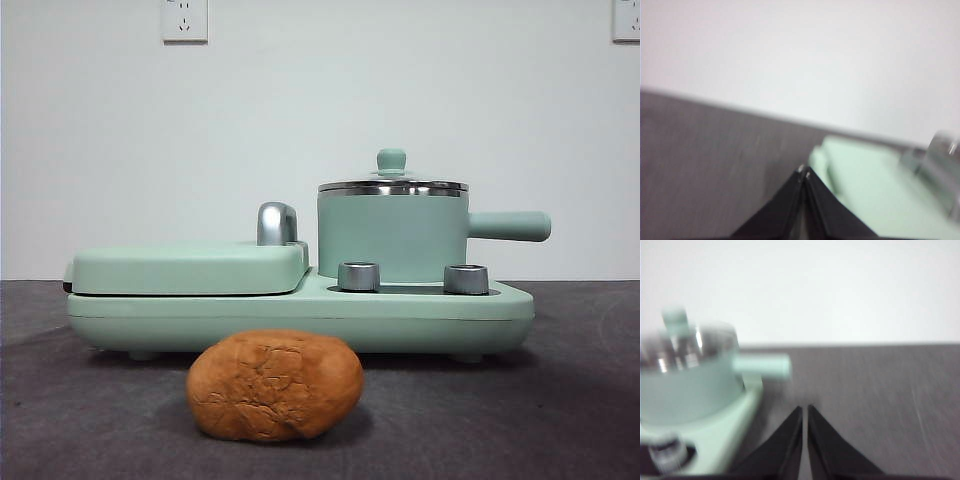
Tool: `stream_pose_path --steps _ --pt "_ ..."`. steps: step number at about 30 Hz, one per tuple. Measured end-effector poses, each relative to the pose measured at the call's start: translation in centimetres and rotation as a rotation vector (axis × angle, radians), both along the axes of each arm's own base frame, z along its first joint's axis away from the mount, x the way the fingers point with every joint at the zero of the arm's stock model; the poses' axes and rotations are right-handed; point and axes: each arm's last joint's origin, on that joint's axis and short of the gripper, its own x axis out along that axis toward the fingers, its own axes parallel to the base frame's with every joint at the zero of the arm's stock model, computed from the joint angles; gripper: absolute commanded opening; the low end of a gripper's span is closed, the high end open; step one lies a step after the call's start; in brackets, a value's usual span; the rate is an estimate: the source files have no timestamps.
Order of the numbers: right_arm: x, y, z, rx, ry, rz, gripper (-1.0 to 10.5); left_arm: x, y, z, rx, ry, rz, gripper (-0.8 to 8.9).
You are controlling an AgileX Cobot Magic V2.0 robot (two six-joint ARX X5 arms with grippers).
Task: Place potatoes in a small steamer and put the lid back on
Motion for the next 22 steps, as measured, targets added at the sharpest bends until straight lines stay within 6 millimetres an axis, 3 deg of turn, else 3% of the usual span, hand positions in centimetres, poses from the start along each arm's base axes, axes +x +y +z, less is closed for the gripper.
stream_pose_path --steps 5,9,14,22 --pt "-0.3 0.0 1.4 0.179 -0.008 0.016 0.2 -0.3 0.0 1.4 -0.101 -0.022 -0.014 0.09" --pt "-1.0 0.0 4.2 0.257 0.056 0.02 0.2 -0.7 0.0 4.3 -0.141 0.039 -0.018 0.09" --pt "-1.2 0.3 7.8 0.236 0.144 0.118 0.2 -0.3 -0.3 8.1 -0.102 0.139 -0.123 0.09" --pt "0.8 0.9 10.4 0.063 0.242 0.291 0.2 3.0 -1.2 11.1 0.015 0.244 -0.399 0.09"
